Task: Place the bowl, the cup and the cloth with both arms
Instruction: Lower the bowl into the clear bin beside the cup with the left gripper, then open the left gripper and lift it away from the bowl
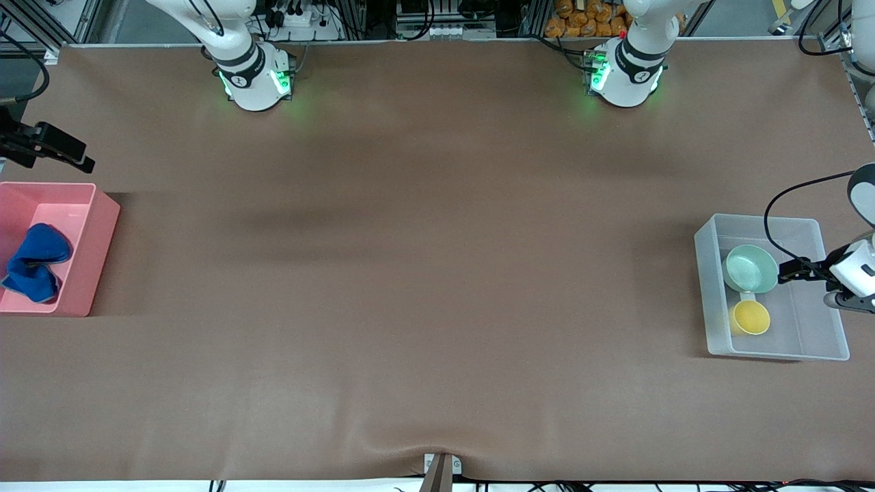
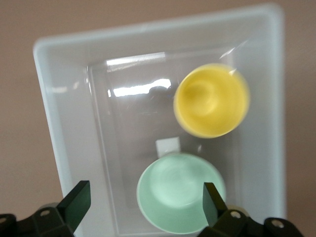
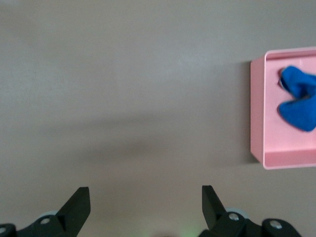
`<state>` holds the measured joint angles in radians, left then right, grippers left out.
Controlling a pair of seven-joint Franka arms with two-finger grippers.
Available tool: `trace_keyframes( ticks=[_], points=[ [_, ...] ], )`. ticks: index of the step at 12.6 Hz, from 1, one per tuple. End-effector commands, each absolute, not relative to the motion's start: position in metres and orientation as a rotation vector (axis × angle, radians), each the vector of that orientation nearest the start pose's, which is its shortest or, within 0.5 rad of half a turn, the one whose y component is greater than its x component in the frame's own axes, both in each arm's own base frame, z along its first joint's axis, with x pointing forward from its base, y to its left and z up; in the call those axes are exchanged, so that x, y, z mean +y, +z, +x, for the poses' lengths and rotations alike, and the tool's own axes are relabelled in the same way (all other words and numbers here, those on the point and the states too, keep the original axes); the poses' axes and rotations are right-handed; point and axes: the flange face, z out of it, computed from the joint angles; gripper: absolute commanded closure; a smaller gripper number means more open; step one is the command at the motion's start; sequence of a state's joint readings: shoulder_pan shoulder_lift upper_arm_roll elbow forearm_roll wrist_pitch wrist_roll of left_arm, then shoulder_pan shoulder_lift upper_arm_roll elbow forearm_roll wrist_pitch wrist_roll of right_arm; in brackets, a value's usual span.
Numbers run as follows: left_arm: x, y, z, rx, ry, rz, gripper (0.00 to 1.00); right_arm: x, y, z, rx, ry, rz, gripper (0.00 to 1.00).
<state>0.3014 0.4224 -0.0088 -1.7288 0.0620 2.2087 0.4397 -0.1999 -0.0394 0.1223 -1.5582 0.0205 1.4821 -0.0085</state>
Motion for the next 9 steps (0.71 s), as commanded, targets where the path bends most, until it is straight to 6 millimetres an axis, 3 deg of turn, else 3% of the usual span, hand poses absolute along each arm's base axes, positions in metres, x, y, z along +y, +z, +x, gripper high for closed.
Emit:
trace_keyframes(
  ticks=[1, 4, 7, 9],
  points=[
    [0.136, 0.387, 0.639, 0.102, -0.065, -3.06, 0.0, -0.041, 0.644, 0.525, -0.012, 0.076, -3.132, 0.0],
    [0.083, 0.408, 0.638, 0.005, -0.032, -3.05, 0.0, -0.047, 0.645, 0.524, -0.061, 0.081, -3.129, 0.0],
    [0.057, 0.431, 0.632, -0.034, -0.026, -3.048, 0.0, -0.051, 0.642, 0.522, -0.042, 0.106, -3.124, 0.0],
    [0.052, 0.454, 0.628, -0.042, 0.006, -3.047, 0.0, -0.056, 0.642, 0.522, -0.028, 0.111, -3.124, 0.0]
  ],
)
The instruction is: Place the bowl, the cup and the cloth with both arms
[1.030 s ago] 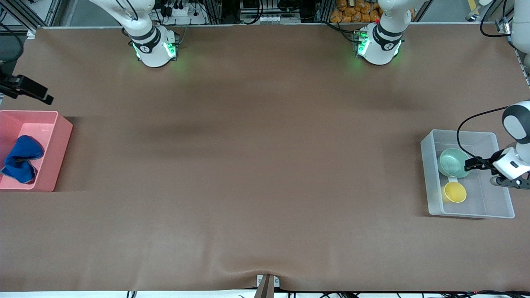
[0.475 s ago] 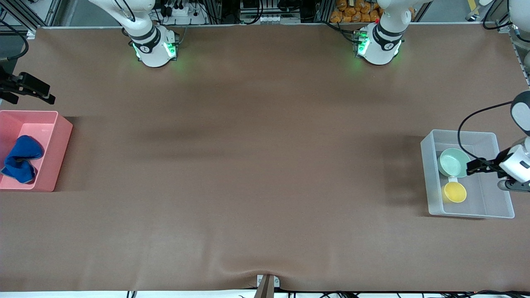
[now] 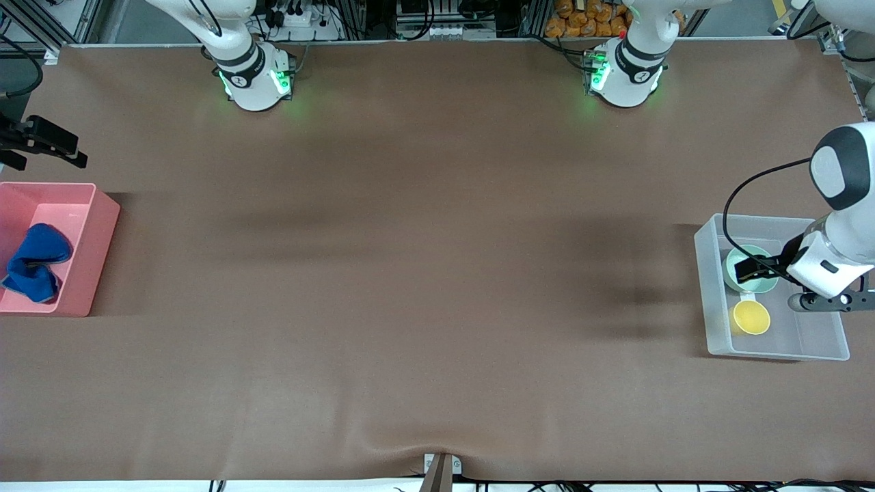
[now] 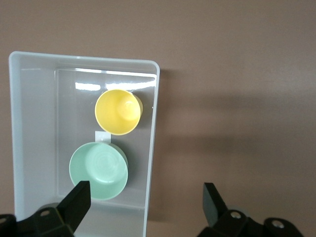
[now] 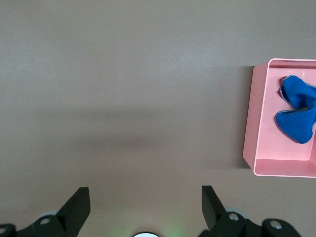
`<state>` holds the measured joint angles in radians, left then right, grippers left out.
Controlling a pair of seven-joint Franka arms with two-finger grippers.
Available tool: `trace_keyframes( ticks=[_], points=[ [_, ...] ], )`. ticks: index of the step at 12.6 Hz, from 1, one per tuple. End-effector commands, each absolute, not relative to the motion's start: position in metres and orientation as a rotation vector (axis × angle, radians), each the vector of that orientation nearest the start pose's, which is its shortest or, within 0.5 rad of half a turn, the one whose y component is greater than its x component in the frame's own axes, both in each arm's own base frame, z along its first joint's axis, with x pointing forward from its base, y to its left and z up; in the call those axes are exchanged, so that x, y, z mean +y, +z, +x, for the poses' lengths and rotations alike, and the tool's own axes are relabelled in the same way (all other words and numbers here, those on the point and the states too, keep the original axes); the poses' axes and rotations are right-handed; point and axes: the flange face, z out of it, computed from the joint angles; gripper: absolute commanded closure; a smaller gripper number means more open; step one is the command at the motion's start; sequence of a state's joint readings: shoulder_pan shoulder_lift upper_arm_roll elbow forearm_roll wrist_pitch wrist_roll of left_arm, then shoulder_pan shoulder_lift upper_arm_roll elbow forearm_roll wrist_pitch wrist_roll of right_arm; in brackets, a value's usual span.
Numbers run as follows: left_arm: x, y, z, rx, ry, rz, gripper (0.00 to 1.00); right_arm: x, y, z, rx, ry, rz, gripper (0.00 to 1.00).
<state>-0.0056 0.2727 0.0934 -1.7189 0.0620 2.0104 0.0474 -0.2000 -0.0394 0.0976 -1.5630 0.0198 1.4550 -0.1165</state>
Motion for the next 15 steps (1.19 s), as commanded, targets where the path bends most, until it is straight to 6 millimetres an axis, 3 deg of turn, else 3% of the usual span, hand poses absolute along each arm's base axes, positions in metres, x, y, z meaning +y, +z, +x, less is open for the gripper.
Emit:
trace_keyframes(
  ticks=[1, 5, 8, 10, 13, 15],
  points=[
    [0.05, 0.473, 0.623, -0.037, 0.015, -3.05, 0.0, -0.058, 0.641, 0.521, -0.02, 0.115, -3.123, 0.0],
    [0.03, 0.554, 0.575, -0.048, 0.027, -3.127, 0.0, -0.059, 0.641, 0.519, -0.016, 0.132, -3.121, 0.0],
    [0.013, 0.576, 0.543, -0.005, 0.008, -3.135, 0.0, -0.06, 0.64, 0.519, -0.016, 0.139, -3.12, 0.0],
    [0.012, 0.579, 0.546, 0.002, -0.014, -3.134, 0.0, -0.059, 0.639, 0.519, -0.016, 0.144, -3.119, 0.0],
    [0.014, 0.592, 0.584, 0.002, -0.078, -3.125, 0.0, -0.06, 0.641, 0.519, -0.016, 0.137, -3.12, 0.0],
    [0.015, 0.595, 0.584, 0.002, -0.081, -3.124, 0.0, -0.06, 0.641, 0.52, -0.016, 0.134, -3.121, 0.0]
  ],
)
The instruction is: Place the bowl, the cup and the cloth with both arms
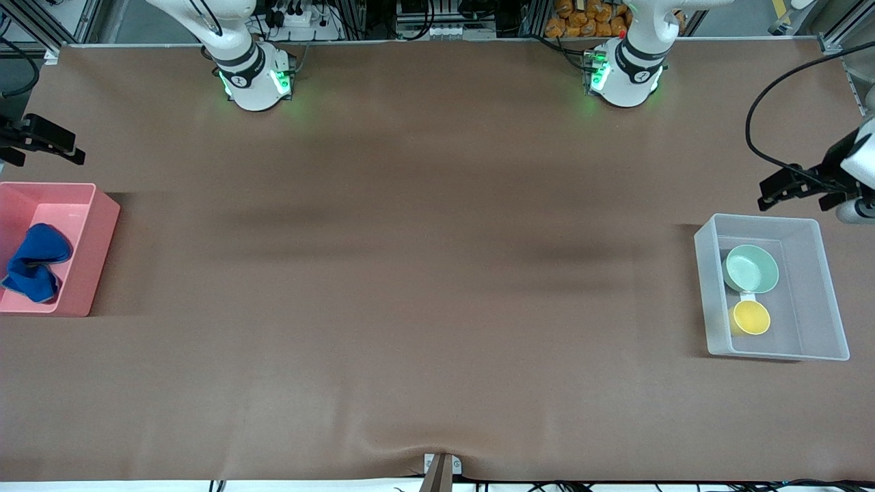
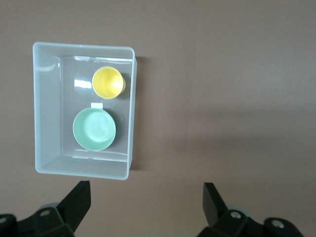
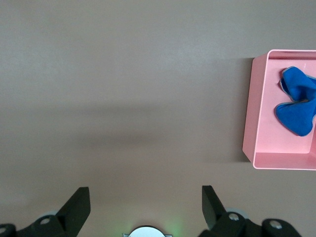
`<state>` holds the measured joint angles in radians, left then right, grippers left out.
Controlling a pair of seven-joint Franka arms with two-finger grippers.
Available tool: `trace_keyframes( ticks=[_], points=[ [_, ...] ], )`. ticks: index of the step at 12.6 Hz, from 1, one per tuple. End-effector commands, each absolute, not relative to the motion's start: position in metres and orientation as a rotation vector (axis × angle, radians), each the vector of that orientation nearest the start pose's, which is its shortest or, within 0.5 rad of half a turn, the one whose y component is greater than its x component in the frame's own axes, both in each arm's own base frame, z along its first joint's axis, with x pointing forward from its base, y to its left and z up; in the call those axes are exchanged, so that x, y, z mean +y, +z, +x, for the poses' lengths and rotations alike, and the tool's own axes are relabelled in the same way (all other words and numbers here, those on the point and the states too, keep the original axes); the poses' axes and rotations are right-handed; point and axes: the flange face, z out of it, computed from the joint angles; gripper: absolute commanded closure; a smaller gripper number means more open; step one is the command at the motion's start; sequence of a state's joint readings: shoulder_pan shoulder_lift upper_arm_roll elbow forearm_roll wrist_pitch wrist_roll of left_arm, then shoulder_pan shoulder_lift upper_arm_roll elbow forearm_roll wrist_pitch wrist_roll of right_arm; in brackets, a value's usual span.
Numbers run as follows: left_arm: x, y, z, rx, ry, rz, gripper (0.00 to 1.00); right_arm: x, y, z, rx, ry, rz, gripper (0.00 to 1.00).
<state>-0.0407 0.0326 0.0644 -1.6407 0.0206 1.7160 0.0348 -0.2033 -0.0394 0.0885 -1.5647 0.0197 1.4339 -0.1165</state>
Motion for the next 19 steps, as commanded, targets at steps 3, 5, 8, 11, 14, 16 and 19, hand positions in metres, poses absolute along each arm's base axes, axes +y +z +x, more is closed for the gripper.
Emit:
trace_keyframes(
  ticks=[3, 5, 8, 11, 14, 16, 19],
  points=[
    [0.016, 0.603, 0.582, 0.004, -0.105, -3.122, 0.0, -0.059, 0.641, 0.519, -0.016, 0.137, -3.12, 0.0],
    [0.012, 0.607, 0.58, 0.014, -0.112, -3.123, 0.0, -0.059, 0.641, 0.519, -0.018, 0.139, -3.12, 0.0],
    [0.011, 0.622, 0.57, 0.015, -0.127, -3.125, 0.0, -0.058, 0.641, 0.52, -0.02, 0.137, -3.12, 0.0],
    [0.009, 0.628, 0.565, 0.015, -0.103, -3.127, 0.0, -0.056, 0.642, 0.52, -0.023, 0.132, -3.121, 0.0],
    [0.009, 0.628, 0.564, 0.015, -0.091, -3.132, 0.0, -0.057, 0.641, 0.52, -0.02, 0.137, -3.121, 0.0],
    [0.01, 0.625, 0.565, 0.015, -0.084, -3.135, 0.0, -0.057, 0.641, 0.52, -0.02, 0.137, -3.121, 0.0],
    [0.011, 0.626, 0.564, 0.022, -0.084, -3.134, 0.0, -0.058, 0.64, 0.519, -0.02, 0.149, -3.119, 0.0]
  ],
)
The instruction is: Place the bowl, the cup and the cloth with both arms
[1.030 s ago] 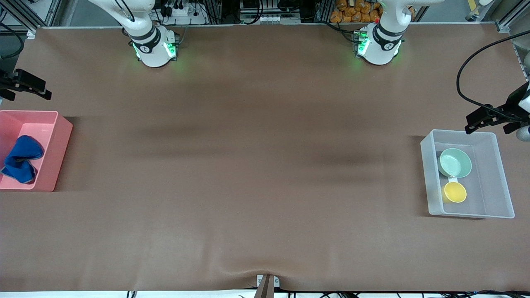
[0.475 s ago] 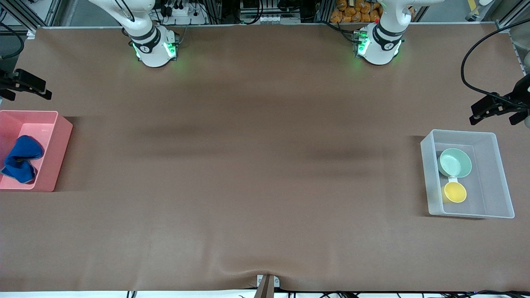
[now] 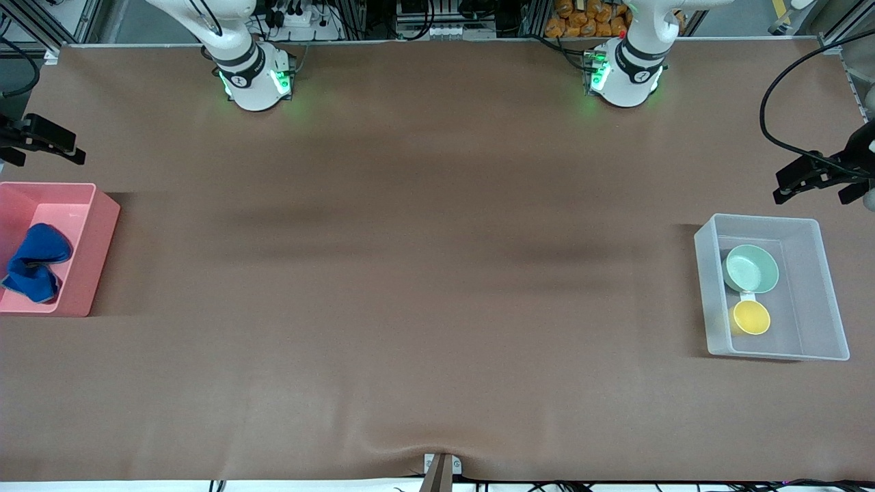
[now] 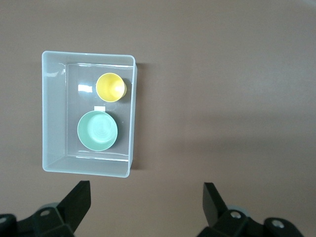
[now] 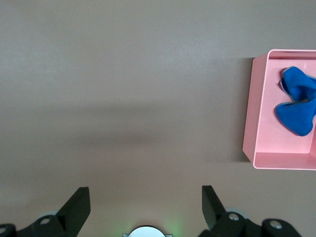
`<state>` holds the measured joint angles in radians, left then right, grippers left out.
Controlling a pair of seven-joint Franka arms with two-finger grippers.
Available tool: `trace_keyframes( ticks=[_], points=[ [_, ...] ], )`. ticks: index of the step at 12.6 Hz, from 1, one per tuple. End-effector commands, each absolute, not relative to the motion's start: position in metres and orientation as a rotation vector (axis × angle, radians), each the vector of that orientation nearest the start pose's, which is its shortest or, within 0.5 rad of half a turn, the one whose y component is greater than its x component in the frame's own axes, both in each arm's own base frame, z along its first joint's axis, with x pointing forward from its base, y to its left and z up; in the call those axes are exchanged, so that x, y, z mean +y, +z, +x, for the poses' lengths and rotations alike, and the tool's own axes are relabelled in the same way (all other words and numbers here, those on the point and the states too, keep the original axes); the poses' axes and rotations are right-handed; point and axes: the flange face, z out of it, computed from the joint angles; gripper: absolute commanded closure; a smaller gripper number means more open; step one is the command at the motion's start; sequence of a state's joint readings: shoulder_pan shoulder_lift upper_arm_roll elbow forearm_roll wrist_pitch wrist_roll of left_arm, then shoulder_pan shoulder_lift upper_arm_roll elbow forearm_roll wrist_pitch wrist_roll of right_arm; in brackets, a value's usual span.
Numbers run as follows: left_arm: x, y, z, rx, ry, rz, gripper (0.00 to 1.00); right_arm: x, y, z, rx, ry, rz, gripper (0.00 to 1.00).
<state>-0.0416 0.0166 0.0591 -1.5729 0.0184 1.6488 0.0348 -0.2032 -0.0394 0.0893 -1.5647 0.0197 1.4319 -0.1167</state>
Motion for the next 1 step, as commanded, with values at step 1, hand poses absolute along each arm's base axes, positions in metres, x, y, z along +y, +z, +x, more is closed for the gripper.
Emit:
trace_keyframes(
  ticks=[1],
  points=[
    [0.0106, 0.626, 0.5644, 0.017, -0.084, -3.134, 0.0, -0.0578, 0.6398, 0.5191, -0.02, 0.146, -3.119, 0.0]
  ],
)
